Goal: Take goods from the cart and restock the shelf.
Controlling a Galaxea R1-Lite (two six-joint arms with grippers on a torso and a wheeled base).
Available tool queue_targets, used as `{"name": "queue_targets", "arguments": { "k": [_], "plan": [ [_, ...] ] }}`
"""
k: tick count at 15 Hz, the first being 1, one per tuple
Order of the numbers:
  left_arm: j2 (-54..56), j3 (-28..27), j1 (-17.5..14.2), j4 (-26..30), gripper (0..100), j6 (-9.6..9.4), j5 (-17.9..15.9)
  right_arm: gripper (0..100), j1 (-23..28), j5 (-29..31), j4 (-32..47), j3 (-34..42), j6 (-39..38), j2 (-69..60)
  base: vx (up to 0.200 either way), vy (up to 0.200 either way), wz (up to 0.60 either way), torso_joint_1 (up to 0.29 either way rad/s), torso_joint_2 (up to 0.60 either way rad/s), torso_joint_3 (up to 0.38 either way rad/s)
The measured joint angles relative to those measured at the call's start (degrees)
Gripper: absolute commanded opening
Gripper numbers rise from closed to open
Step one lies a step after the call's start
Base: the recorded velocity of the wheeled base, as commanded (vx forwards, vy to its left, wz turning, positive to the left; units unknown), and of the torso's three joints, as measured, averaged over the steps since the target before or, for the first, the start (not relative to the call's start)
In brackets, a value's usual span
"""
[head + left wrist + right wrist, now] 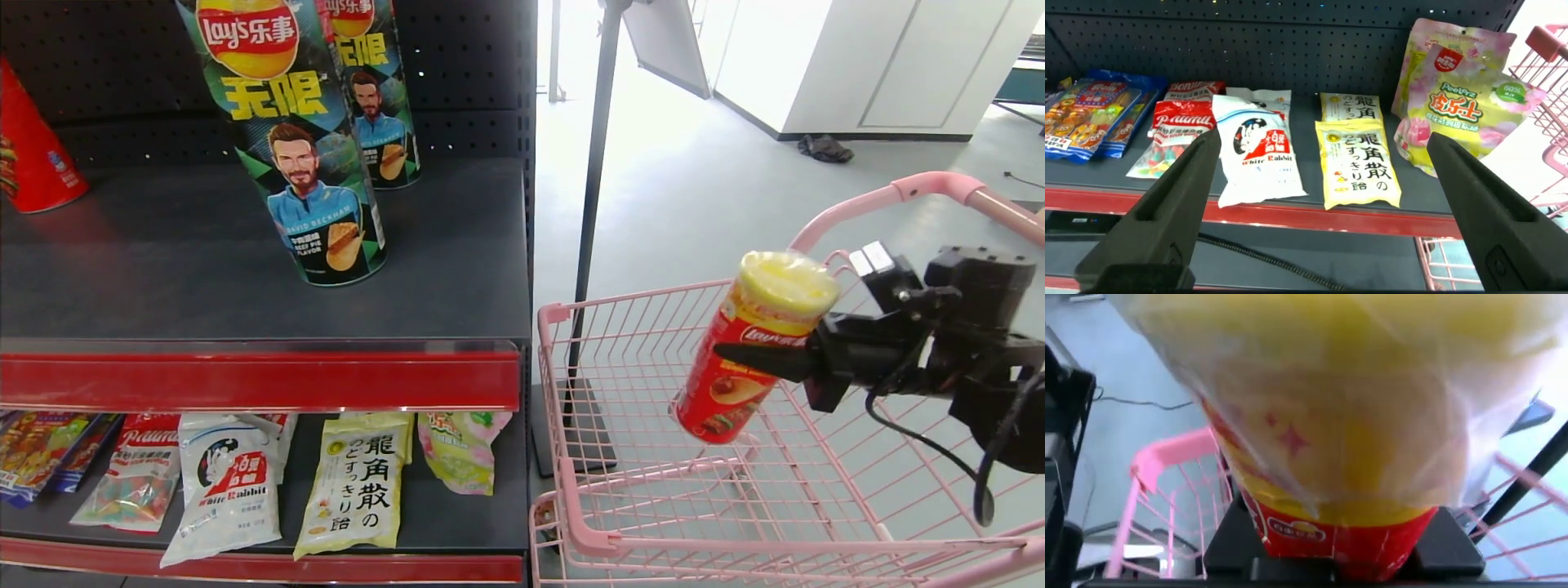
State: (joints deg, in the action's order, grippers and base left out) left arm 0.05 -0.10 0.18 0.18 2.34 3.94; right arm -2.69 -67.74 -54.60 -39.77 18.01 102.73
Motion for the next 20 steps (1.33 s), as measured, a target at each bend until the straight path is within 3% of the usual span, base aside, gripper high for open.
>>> {"name": "queue_targets", "arguments": {
  "k": [4, 7, 10, 16, 20],
  "plan": [
    [0.0, 0.0, 0.0, 0.0, 100, 0.00, 0.0, 0, -2.2, 3.8, 0.1, -2.9, -7.7, -12.1, 0.000, 0.000, 0.00, 0.000, 0.00, 0.000],
    [0.0, 0.0, 0.0, 0.0, 100, 0.00, 0.0, 0, -5.9, 4.1, 0.2, 3.1, -11.3, -20.0, 0.000, 0.000, 0.00, 0.000, 0.00, 0.000],
    [0.0, 0.0, 0.0, 0.0, 100, 0.01, 0.0, 0, -10.2, 4.4, 0.2, 9.2, -12.1, -25.1, 0.000, 0.000, 0.00, 0.000, 0.00, 0.000],
    [0.0, 0.0, 0.0, 0.0, 100, 0.01, 0.0, 0, -11.6, 5.5, 0.2, 9.1, -10.8, -27.5, 0.000, 0.000, 0.00, 0.000, 0.00, 0.000],
    [0.0, 0.0, 0.0, 0.0, 100, 0.01, 0.0, 0, -12.3, 9.3, 0.1, 9.3, -9.4, -27.2, 0.000, 0.000, 0.00, 0.000, 0.00, 0.000]
  ]
}}
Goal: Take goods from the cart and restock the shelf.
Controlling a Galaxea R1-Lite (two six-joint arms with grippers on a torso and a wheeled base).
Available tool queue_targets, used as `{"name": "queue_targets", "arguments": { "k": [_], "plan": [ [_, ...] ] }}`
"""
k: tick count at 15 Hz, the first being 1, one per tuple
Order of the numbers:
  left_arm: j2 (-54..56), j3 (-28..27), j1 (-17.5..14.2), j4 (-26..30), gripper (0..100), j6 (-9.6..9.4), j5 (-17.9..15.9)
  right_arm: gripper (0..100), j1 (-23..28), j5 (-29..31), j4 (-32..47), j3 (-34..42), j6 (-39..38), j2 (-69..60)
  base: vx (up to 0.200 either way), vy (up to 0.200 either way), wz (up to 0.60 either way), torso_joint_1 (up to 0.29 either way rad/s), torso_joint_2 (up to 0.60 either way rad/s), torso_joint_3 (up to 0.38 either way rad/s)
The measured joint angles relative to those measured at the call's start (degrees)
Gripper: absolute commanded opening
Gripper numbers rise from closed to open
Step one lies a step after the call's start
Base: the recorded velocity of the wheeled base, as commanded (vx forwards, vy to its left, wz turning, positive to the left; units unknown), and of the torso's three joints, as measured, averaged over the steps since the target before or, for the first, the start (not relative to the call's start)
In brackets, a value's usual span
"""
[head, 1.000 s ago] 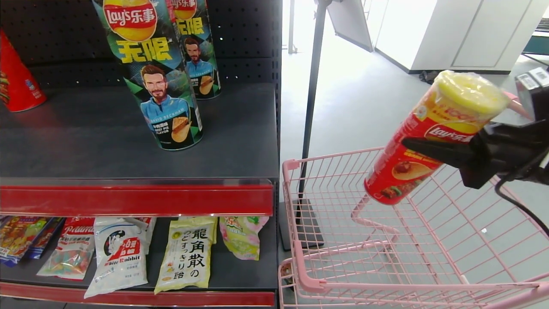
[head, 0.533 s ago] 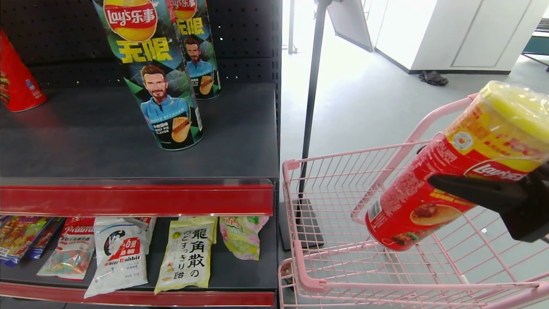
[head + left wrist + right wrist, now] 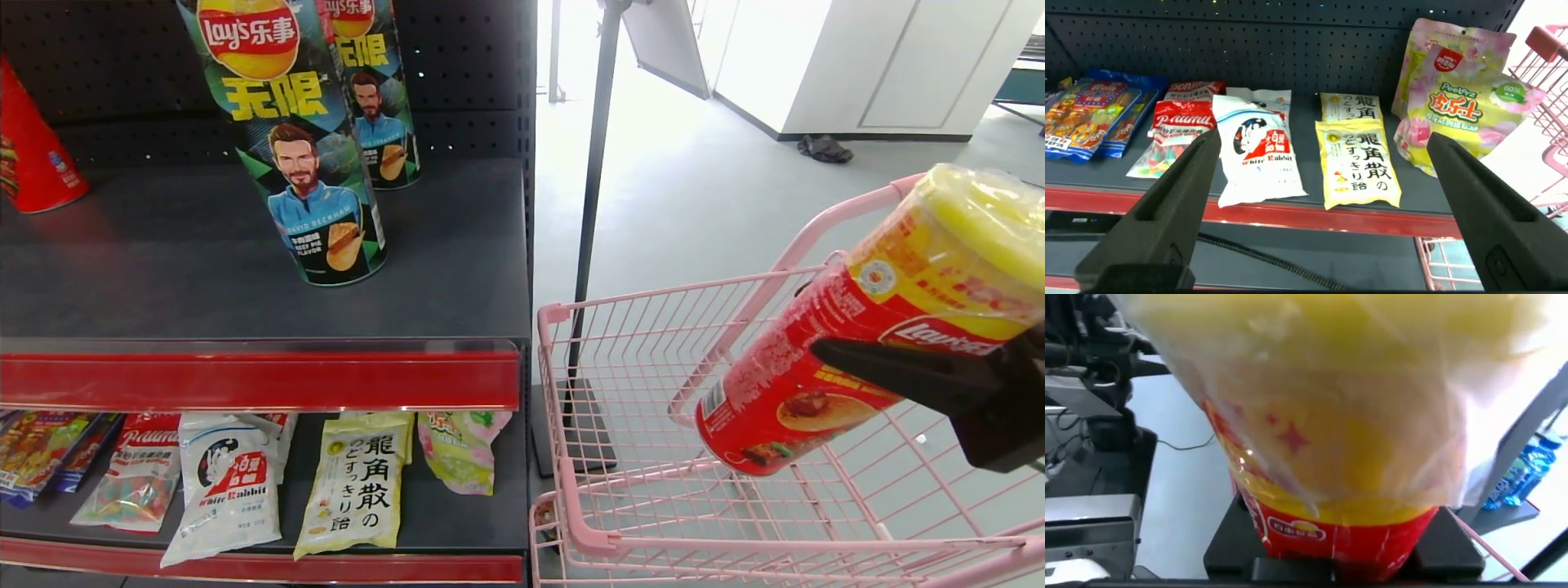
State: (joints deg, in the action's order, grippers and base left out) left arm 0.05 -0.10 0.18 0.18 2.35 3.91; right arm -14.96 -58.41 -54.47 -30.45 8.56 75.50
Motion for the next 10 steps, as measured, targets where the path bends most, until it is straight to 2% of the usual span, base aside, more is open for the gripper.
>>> {"name": "queue_targets", "arguments": {
  "k": [1, 4, 8, 10],
  "plan": [
    [0.0, 0.0, 0.0, 0.0, 100, 0.00, 0.0, 0, -0.5, 3.1, -0.1, 0.0, 0.0, 0.4, 0.000, 0.000, 0.00, 0.000, 0.00, 0.000],
    [0.0, 0.0, 0.0, 0.0, 100, 0.00, 0.0, 0, -3.9, 7.0, -0.2, -0.1, -0.8, 0.9, 0.000, 0.000, 0.00, 0.000, 0.00, 0.000],
    [0.0, 0.0, 0.0, 0.0, 100, 0.00, 0.0, 0, -5.0, 6.9, -0.1, 1.0, -1.4, 1.5, 0.000, 0.000, 0.00, 0.010, -0.03, -0.020],
    [0.0, 0.0, 0.0, 0.0, 100, 0.00, 0.0, 0, -5.0, 7.0, -0.1, 1.1, -1.4, 1.6, 0.000, 0.000, 0.00, 0.117, -0.35, -0.217]
  ]
}}
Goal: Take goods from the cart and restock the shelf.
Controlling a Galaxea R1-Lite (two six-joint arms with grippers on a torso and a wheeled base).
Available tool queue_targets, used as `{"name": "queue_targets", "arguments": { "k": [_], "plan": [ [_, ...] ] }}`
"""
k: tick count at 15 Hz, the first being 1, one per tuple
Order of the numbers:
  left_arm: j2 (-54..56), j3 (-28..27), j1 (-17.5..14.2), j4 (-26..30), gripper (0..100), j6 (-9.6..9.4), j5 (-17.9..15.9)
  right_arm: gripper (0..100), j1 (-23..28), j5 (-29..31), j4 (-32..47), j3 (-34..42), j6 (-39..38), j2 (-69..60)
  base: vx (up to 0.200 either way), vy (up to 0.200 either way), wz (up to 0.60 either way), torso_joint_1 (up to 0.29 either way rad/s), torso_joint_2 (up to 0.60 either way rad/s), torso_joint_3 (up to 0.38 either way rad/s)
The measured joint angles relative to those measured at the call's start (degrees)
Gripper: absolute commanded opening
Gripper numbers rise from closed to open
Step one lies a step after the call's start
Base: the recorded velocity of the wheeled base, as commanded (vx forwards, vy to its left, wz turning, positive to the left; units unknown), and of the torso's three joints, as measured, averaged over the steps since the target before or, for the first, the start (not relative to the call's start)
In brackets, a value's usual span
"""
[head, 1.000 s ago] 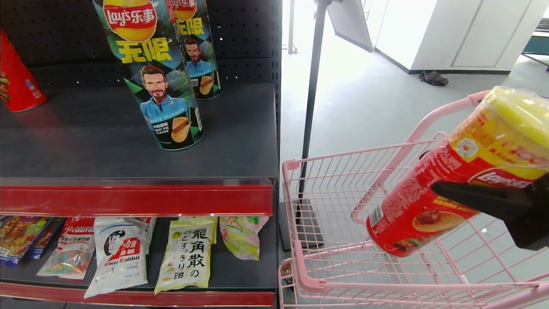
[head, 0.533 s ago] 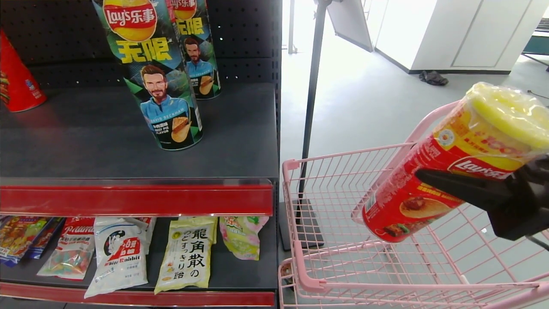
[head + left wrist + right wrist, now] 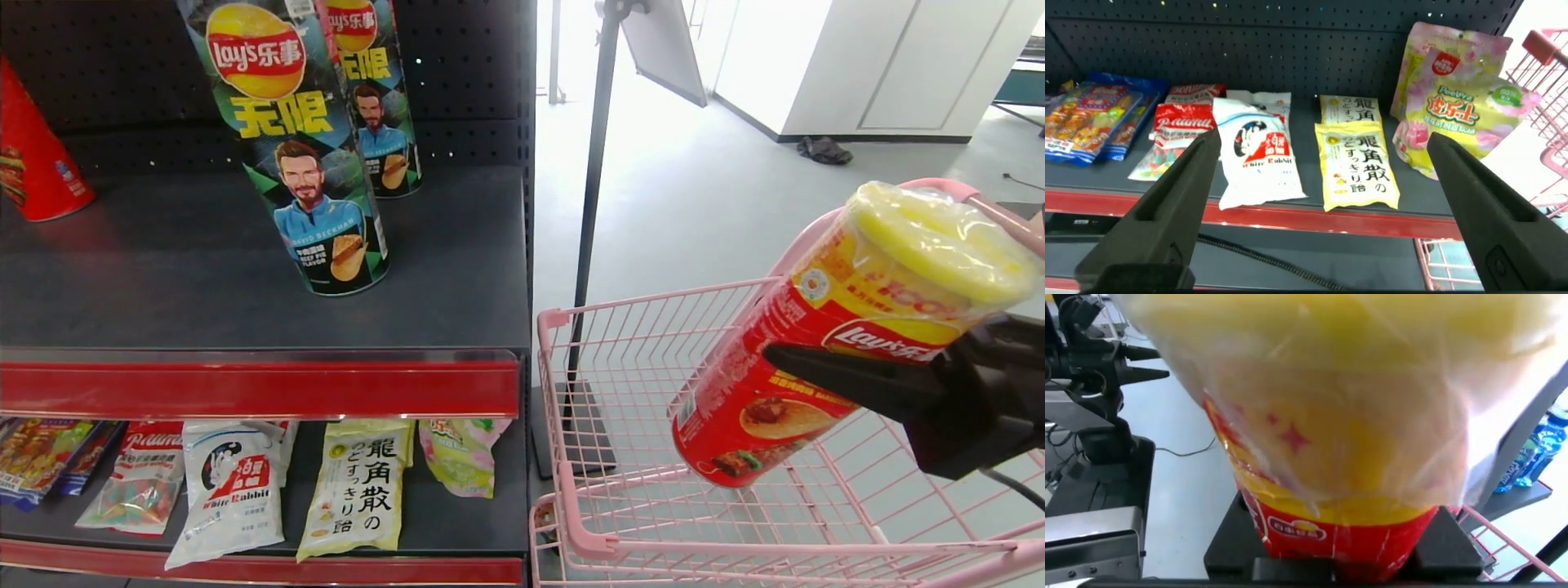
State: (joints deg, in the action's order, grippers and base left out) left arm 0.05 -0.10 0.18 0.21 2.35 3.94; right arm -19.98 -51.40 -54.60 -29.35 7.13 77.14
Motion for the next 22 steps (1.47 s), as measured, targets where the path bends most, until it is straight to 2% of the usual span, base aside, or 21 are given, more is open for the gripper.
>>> {"name": "queue_targets", "arguments": {
  "k": [15, 22],
  "plan": [
    [0.0, 0.0, 0.0, 0.0, 100, 0.00, 0.0, 0, 0.1, 0.3, 0.0, 0.4, -0.5, -1.8, 0.000, 0.000, 0.00, 0.214, -0.53, -0.322],
    [0.0, 0.0, 0.0, 0.0, 100, -0.01, 0.0, 0, 1.7, 0.0, -0.3, 3.9, -0.4, -2.8, 0.000, 0.000, 0.00, 0.016, -0.04, -0.022]
  ]
}}
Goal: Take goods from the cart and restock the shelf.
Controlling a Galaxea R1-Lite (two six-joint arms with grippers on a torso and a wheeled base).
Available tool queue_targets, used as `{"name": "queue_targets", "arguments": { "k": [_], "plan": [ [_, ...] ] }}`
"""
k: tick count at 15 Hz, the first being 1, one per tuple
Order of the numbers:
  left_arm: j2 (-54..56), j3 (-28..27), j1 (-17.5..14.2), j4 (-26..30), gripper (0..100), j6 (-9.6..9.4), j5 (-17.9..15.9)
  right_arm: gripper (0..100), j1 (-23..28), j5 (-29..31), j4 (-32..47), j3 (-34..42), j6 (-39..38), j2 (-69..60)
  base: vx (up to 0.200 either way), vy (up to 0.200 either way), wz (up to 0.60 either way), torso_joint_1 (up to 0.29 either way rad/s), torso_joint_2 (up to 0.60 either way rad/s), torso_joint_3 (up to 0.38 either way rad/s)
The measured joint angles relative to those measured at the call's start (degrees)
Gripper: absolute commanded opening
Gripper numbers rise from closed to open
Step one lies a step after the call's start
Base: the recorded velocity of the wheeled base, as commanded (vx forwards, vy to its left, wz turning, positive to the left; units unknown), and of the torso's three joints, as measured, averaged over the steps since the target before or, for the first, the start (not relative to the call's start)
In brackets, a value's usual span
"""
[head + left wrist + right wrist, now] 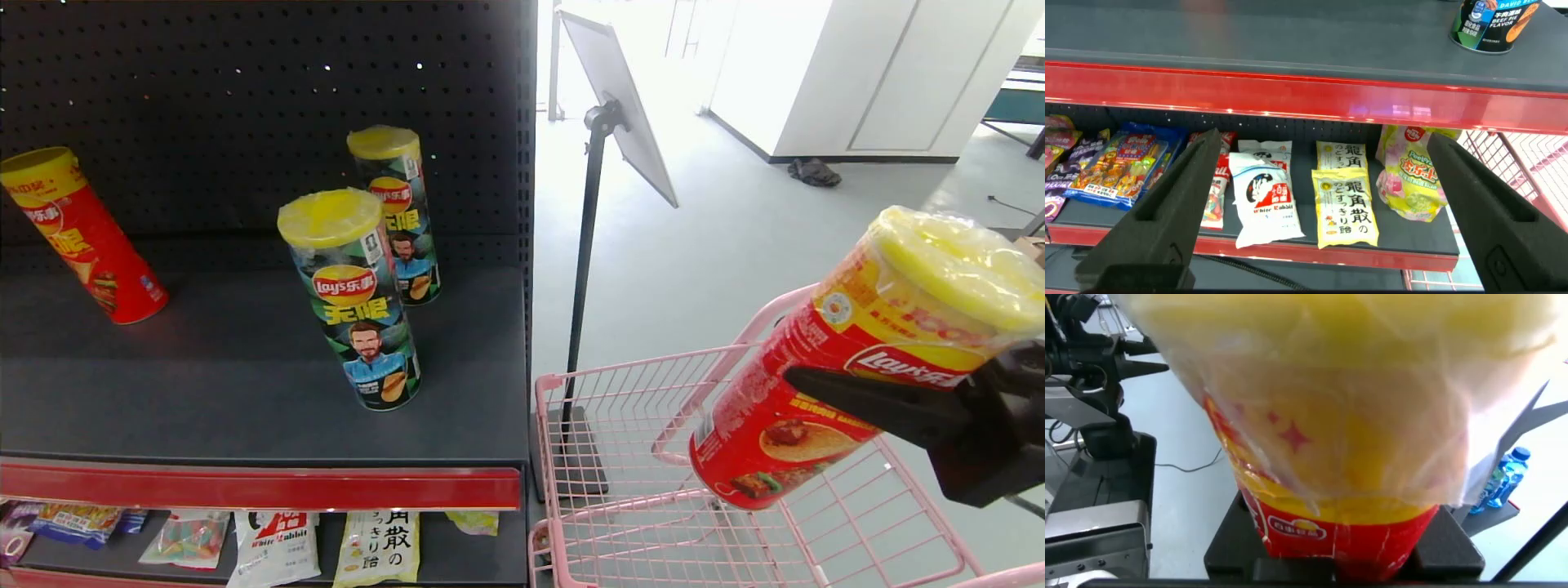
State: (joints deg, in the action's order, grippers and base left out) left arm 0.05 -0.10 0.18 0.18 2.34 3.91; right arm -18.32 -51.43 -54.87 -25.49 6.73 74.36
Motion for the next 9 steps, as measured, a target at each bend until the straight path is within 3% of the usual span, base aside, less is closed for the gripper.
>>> {"name": "queue_targets", "arguments": {
  "k": [9],
  "plan": [
    [0.0, 0.0, 0.0, 0.0, 100, 0.00, 0.0, 0, 0.4, -2.3, 0.2, 3.7, 0.0, -5.9, 0.000, 0.000, 0.00, 0.000, 0.00, 0.000]
  ]
}}
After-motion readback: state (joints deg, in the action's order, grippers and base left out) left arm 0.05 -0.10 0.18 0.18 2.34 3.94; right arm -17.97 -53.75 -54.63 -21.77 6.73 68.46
